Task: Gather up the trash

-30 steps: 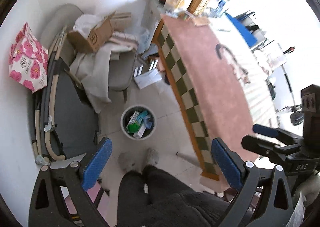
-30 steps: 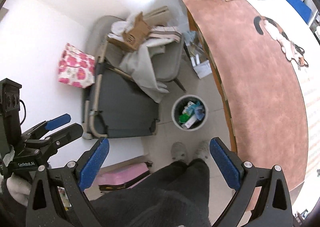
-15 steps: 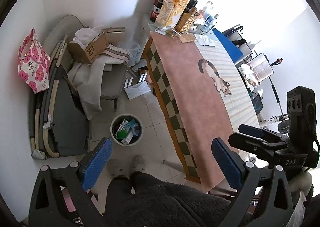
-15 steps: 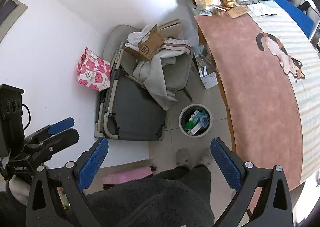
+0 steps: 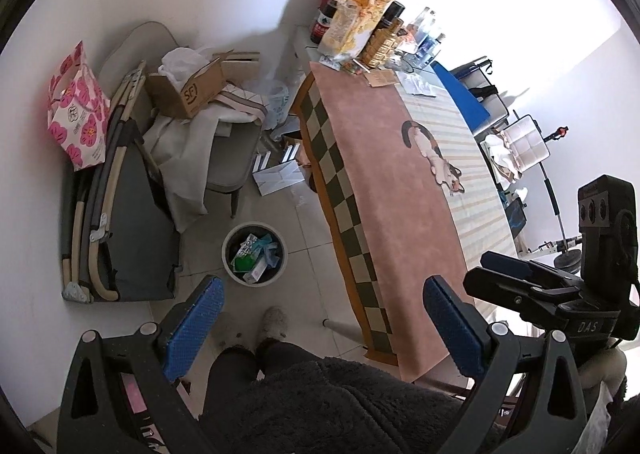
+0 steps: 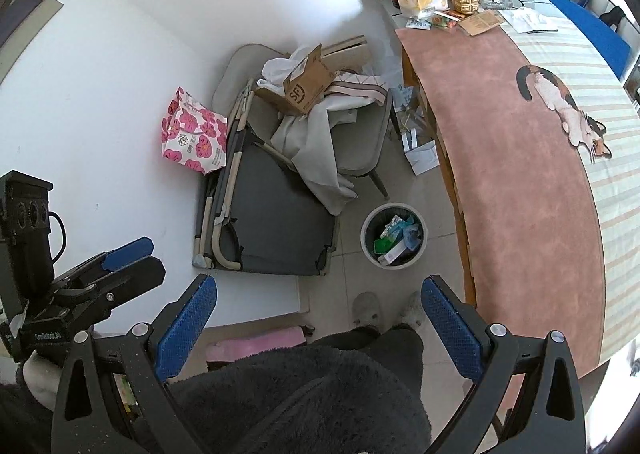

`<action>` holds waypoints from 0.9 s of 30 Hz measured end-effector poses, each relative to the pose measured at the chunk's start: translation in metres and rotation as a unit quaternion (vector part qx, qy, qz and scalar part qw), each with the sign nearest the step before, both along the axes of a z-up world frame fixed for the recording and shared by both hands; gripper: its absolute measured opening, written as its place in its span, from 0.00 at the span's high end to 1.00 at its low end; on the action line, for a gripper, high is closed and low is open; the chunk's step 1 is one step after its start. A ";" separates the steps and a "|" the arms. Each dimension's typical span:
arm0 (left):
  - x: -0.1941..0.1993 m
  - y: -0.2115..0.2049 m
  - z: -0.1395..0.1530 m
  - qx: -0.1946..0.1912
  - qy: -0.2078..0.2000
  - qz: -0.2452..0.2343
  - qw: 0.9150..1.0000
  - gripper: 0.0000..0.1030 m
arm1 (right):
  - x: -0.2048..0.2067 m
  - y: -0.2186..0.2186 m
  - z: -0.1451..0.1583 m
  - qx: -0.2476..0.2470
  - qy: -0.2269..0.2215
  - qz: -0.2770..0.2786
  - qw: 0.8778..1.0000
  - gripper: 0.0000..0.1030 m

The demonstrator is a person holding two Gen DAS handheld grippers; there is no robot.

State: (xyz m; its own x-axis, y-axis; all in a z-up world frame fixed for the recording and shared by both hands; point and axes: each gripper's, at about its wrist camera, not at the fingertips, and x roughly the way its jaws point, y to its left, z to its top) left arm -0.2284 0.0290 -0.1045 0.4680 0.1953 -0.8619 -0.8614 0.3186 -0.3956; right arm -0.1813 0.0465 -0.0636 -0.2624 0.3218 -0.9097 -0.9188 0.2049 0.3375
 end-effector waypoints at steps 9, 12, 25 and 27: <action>-0.008 -0.002 -0.002 -0.006 0.008 0.009 1.000 0.01 | -0.003 -0.002 -0.009 -0.013 0.009 0.002 1.000 0.00; -0.008 -0.003 -0.003 -0.006 0.008 0.010 1.000 0.01 | -0.004 -0.002 -0.010 -0.012 0.009 0.002 1.000 0.00; -0.007 -0.004 -0.001 -0.007 0.006 0.008 1.000 0.01 | -0.010 -0.003 -0.009 -0.011 0.010 0.007 1.000 0.00; -0.007 -0.003 0.000 -0.007 0.006 0.007 1.000 0.01 | -0.012 -0.003 -0.008 -0.011 0.012 0.008 1.000 0.00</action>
